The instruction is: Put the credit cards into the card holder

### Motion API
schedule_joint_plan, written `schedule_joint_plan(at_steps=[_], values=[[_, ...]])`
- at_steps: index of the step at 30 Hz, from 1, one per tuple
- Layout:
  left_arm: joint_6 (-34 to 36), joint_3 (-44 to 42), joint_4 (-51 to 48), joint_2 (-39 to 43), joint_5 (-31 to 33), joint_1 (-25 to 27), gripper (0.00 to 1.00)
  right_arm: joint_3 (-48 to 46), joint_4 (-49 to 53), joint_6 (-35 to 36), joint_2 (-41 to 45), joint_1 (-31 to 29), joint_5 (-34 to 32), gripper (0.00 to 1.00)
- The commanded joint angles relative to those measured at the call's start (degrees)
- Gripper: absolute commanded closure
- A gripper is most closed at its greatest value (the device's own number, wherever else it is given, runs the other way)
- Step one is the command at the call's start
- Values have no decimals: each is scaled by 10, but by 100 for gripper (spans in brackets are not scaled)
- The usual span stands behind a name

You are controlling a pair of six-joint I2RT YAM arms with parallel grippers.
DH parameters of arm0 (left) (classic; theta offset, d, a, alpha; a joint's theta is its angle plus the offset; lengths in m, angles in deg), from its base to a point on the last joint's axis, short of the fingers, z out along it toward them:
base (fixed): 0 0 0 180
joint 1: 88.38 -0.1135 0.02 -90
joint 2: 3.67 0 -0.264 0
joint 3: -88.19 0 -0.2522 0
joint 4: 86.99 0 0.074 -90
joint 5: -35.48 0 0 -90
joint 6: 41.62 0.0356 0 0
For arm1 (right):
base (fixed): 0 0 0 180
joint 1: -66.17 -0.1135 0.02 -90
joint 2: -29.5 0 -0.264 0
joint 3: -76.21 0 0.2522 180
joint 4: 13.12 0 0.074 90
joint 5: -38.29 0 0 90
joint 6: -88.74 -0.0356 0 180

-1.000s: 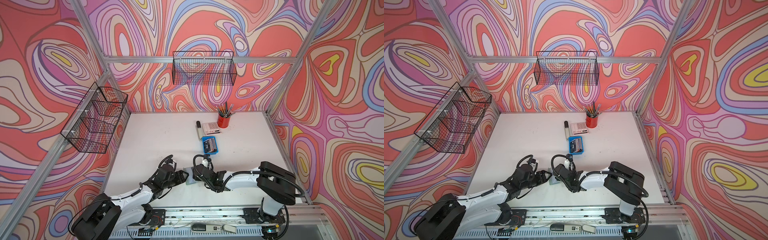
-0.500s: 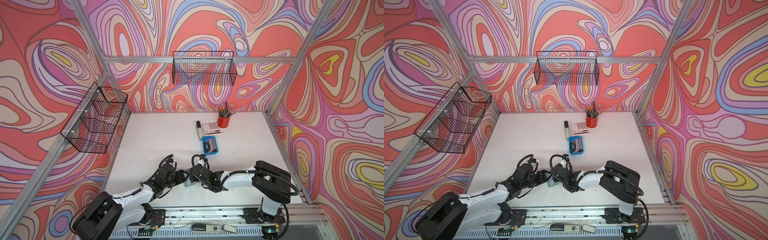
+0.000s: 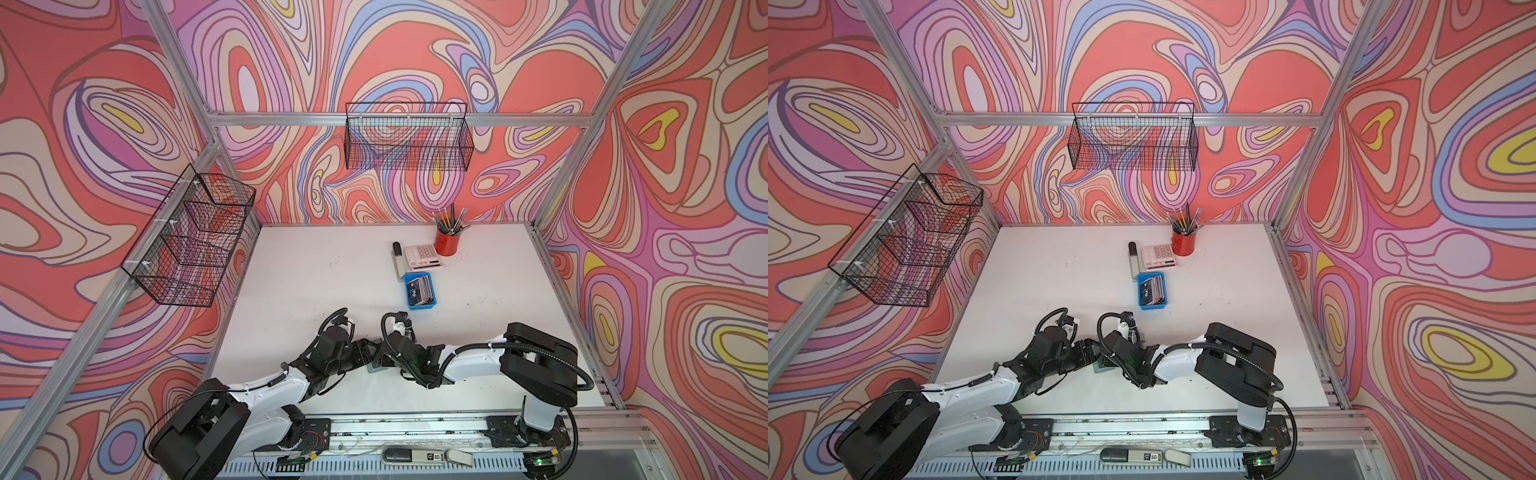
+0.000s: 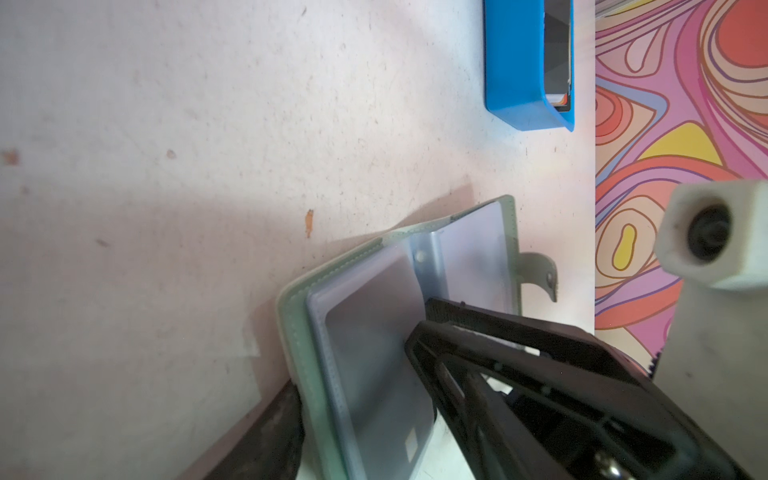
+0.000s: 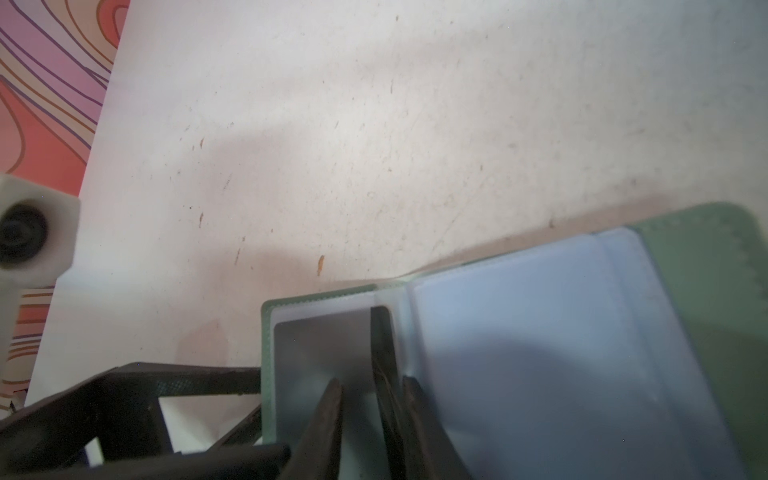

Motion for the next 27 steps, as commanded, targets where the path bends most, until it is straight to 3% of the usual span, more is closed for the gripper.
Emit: schedule_joint_plan(at_steps=[1,8,13,27], values=[[-3,6,-11,-8,-9,-2,38,-3,-50,-13,-6,-14,25,75],[-1,6,-15,-8,-9,-2,38,-22,-56,-21,14,-17,8,75],[4,9,-42,9,1,-2,38,-38,-34,-15,55,-17,-24,66],[14,-15,-164,195,62,-3,34,-83,135,-3,252,-17,-158,55]])
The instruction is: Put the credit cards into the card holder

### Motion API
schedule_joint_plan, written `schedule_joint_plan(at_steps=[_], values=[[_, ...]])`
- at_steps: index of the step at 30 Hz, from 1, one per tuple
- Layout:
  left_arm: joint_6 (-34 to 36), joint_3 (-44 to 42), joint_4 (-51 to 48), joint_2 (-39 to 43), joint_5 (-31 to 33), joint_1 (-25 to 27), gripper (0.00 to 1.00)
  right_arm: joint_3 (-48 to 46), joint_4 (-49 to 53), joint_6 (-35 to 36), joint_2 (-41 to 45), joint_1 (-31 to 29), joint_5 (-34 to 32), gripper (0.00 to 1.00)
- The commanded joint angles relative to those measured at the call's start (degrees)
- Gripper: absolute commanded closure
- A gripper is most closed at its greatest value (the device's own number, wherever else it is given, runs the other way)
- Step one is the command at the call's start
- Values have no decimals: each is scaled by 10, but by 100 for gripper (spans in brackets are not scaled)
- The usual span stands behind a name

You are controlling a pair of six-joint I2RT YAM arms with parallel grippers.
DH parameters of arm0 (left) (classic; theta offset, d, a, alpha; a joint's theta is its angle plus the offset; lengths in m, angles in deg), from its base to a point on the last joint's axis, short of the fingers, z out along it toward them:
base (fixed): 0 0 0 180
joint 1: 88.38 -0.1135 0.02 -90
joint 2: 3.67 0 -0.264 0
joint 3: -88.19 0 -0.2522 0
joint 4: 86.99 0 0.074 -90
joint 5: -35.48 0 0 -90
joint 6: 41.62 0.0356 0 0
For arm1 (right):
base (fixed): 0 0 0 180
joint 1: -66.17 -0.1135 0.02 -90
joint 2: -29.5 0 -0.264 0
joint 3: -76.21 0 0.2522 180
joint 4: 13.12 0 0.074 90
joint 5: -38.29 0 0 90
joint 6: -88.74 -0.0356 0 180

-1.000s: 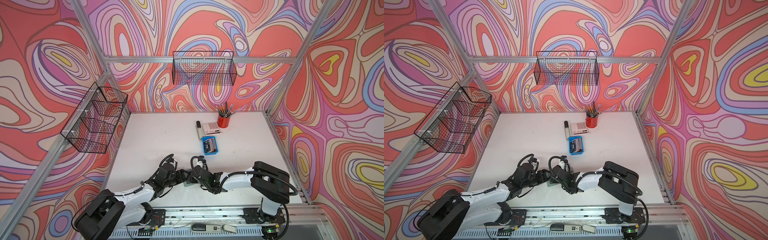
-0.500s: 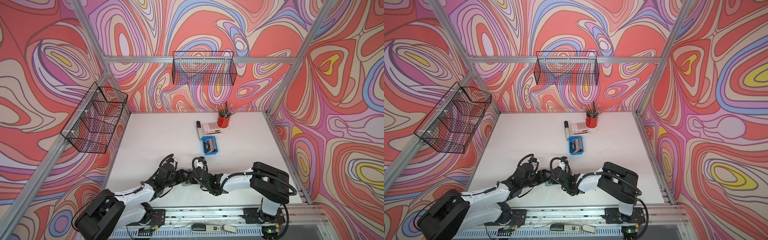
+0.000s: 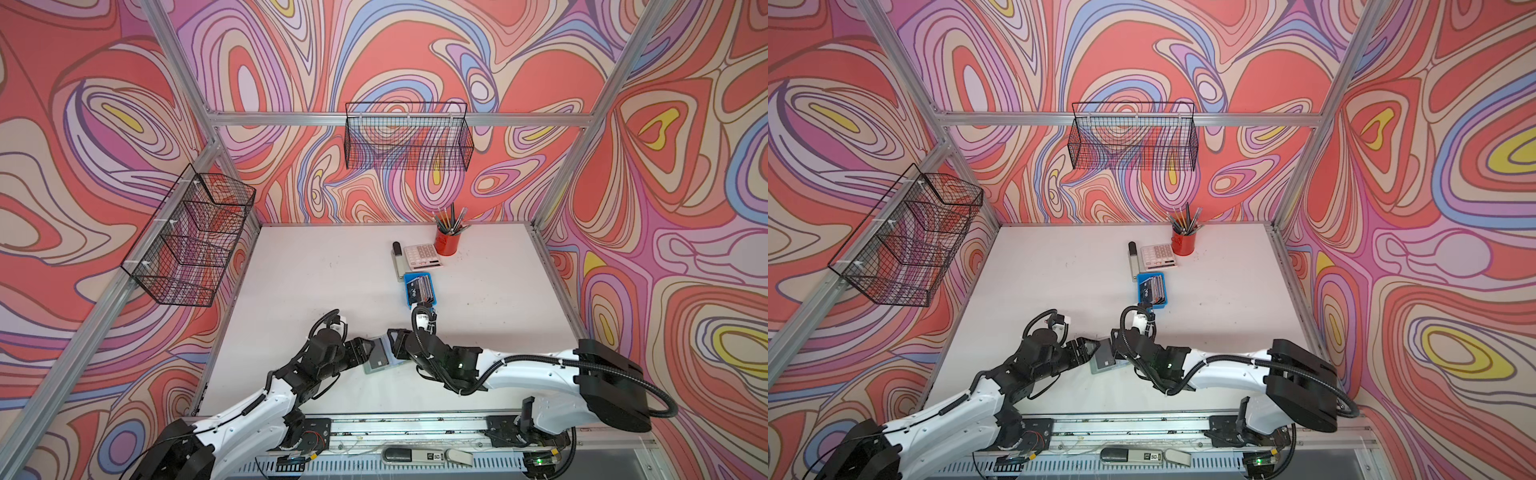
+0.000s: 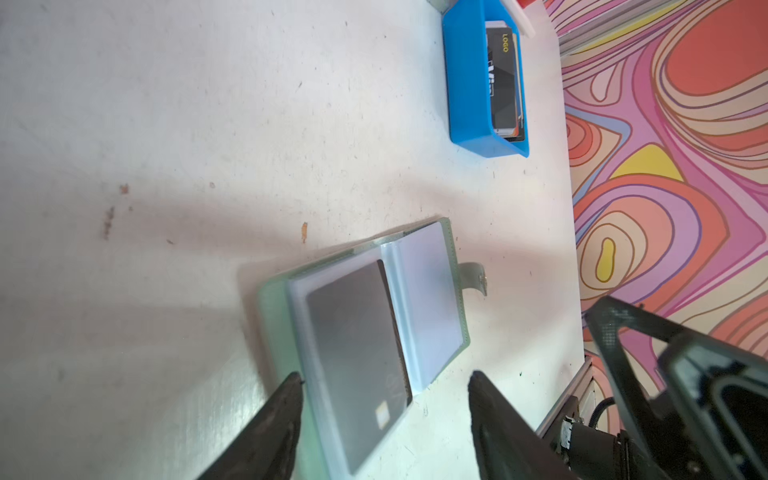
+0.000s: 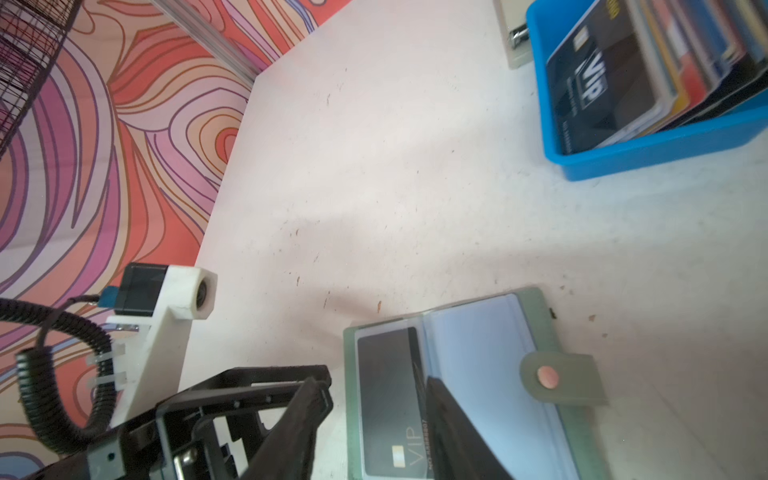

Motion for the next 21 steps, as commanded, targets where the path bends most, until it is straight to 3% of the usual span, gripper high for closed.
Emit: schedule_joint_plan(at_steps=[1,8,18,21], values=[[7,-15,-41,29,22,-3,34,-19,76,1,30,-3,-64,54],[5,-18,-37,34,22,-3,34,6,155,35,38,-2,-88,50],[0,-18,-21,-6,24,-3,36,109,201,99,-108,8,-56,53],[-2,-17,-21,-12,23,-3,37,126,203,102,-146,27,-30,59]])
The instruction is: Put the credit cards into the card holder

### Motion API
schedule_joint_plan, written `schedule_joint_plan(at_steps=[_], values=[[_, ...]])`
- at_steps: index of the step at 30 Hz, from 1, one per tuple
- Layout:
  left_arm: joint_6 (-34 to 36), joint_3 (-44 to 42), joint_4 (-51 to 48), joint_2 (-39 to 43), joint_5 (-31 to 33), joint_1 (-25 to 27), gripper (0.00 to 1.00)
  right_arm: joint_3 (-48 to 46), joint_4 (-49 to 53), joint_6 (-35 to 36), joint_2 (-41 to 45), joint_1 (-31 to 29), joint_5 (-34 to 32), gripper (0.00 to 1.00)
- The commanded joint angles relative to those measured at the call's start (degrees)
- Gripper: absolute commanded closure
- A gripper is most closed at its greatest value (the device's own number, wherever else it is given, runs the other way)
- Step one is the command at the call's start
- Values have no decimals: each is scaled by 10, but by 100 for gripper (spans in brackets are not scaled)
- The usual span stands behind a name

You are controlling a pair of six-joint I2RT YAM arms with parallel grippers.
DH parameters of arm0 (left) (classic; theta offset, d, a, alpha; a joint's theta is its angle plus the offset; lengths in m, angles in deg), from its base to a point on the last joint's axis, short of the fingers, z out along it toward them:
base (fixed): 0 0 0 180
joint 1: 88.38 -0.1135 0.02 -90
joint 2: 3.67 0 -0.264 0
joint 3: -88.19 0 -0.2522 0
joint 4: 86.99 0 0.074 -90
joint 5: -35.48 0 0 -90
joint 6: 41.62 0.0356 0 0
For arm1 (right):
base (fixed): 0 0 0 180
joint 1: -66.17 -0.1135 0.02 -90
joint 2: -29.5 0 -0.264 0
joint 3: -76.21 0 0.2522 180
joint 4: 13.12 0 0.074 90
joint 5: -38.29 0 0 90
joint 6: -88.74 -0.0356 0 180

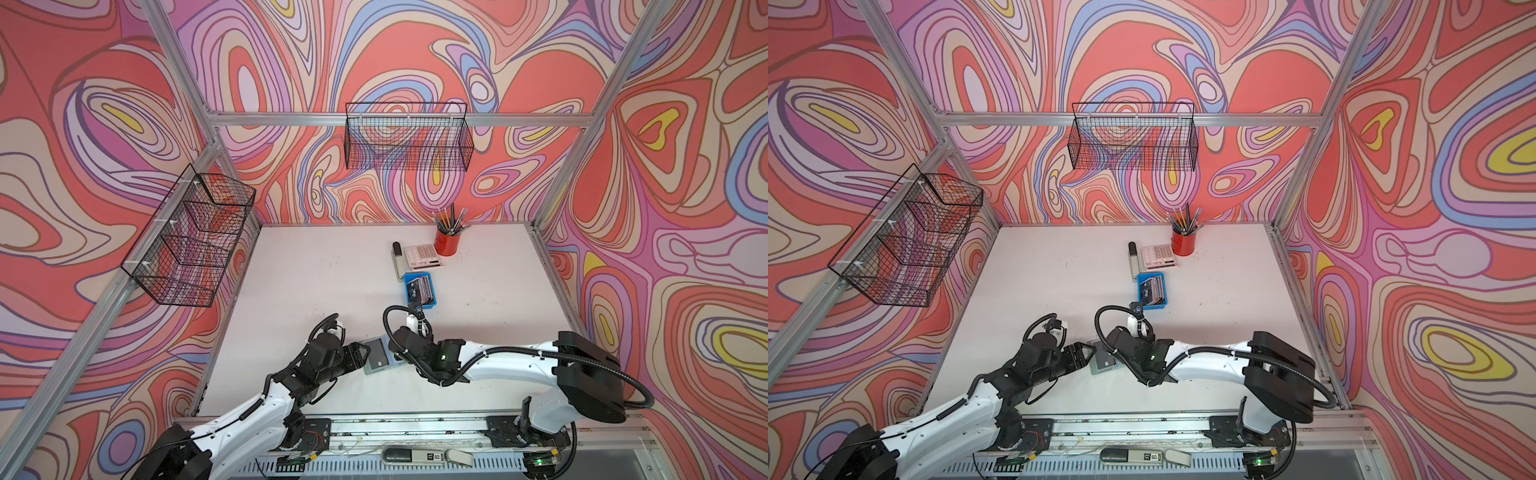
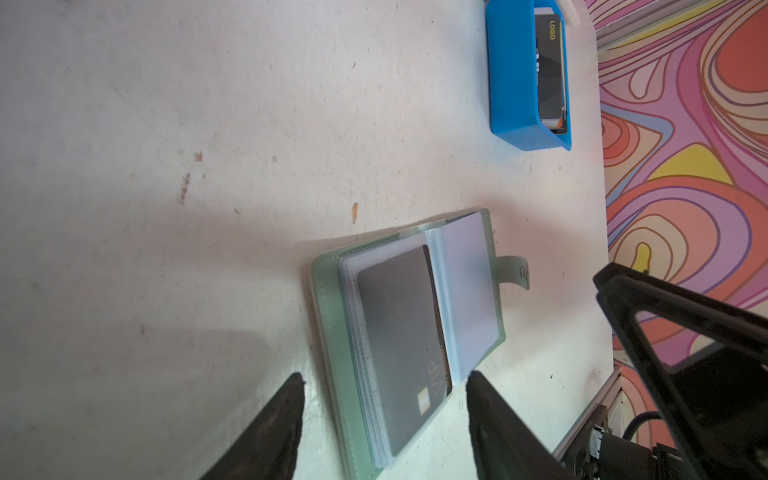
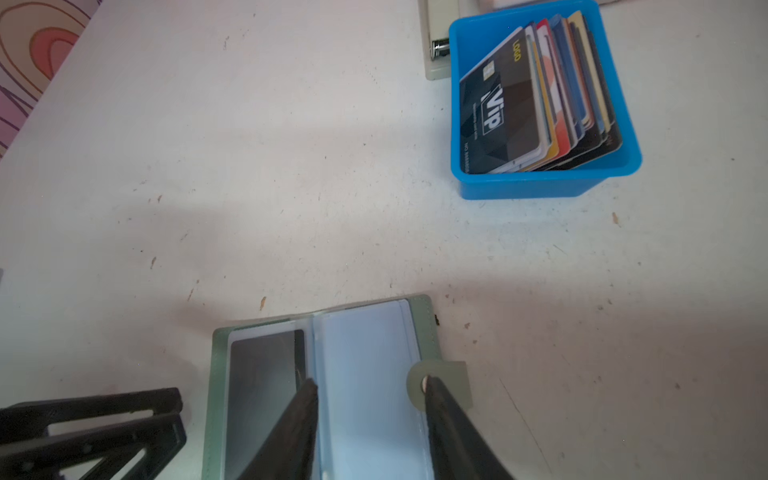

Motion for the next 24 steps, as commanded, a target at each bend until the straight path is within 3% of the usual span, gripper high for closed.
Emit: schedule_joint_plan(at_steps=[1,4,9,16,24], values=[[-1,-6,4,-5,3,-3,37,18,25,15,-35,20,22,60],[0,-6,6,-9,4,-3,37,23,27,6,-46,21,26,66],[2,-9,14,-14,4,-3,37,-19,-41,0,-25,21,71,67],[1,-8,22,-25,-5,-3,37,-78,-106,-22,5,21,103,61],[-2,-8,18,-19,-9,-3,37,-77,-75,-20,43,16,82,62]])
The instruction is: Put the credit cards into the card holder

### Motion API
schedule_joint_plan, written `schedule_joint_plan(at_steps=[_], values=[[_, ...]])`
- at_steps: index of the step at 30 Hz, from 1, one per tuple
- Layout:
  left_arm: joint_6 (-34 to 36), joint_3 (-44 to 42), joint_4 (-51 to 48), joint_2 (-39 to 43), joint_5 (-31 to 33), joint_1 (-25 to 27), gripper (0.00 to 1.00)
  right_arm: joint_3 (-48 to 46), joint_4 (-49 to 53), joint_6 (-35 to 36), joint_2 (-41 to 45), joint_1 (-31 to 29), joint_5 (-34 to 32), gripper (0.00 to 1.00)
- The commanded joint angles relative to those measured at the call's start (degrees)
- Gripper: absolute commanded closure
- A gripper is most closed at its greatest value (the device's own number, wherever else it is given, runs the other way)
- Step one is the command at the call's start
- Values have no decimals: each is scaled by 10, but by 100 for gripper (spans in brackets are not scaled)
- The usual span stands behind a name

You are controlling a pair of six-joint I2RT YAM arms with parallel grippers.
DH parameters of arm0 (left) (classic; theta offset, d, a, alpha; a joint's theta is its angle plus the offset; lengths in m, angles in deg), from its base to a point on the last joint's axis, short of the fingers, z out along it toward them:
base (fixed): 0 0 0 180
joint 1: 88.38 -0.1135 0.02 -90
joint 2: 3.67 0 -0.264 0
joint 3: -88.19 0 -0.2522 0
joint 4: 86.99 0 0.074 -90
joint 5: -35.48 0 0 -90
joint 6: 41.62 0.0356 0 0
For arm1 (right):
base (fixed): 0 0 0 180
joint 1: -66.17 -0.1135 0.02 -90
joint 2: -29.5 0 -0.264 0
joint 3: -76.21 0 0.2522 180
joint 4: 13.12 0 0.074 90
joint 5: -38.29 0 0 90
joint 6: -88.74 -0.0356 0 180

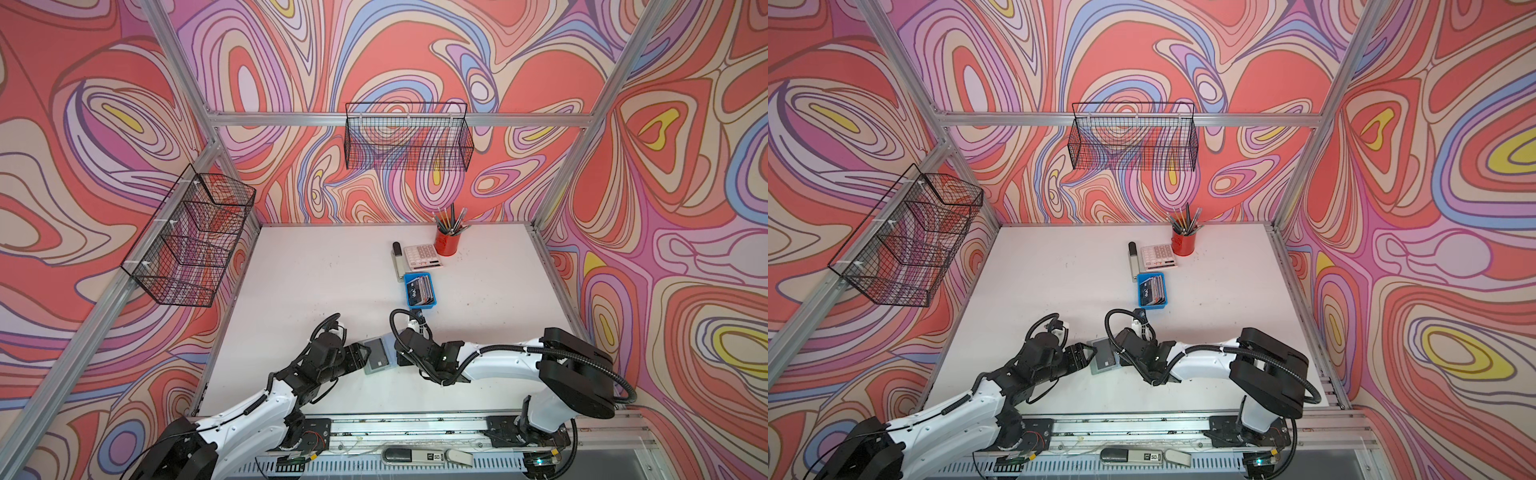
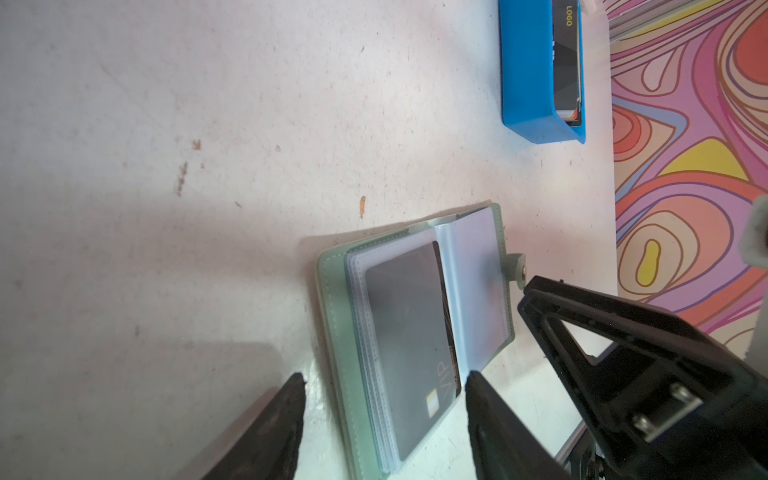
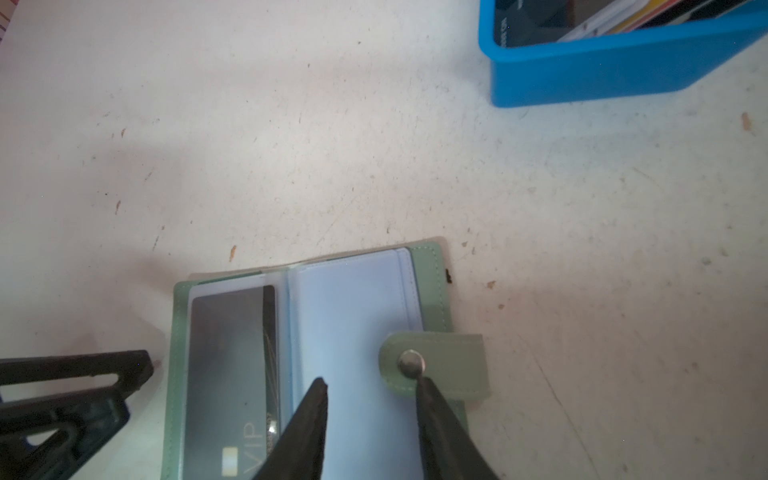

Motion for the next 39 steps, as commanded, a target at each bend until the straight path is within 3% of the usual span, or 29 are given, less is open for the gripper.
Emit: schedule_joint_plan(at_steps=[1,5,19,31,39], values=[[-3,-7,3,4,-3,-3,37,-7,10,-9,46,-9,-23,62],[-2,-7,4,3,-2,-3,37,-37,-21,-13,67,-21,-9,60],[-5,-8,10,2,-9,-3,37,-18,-35,-9,-25,-8,17,55],[-3,-8,12,-2,-10,-3,37,-20,-60,-7,-42,0,45,55],[-4,-8,17,-7,-15,-2,37,-25,-109,-13,-52,1,100,52]])
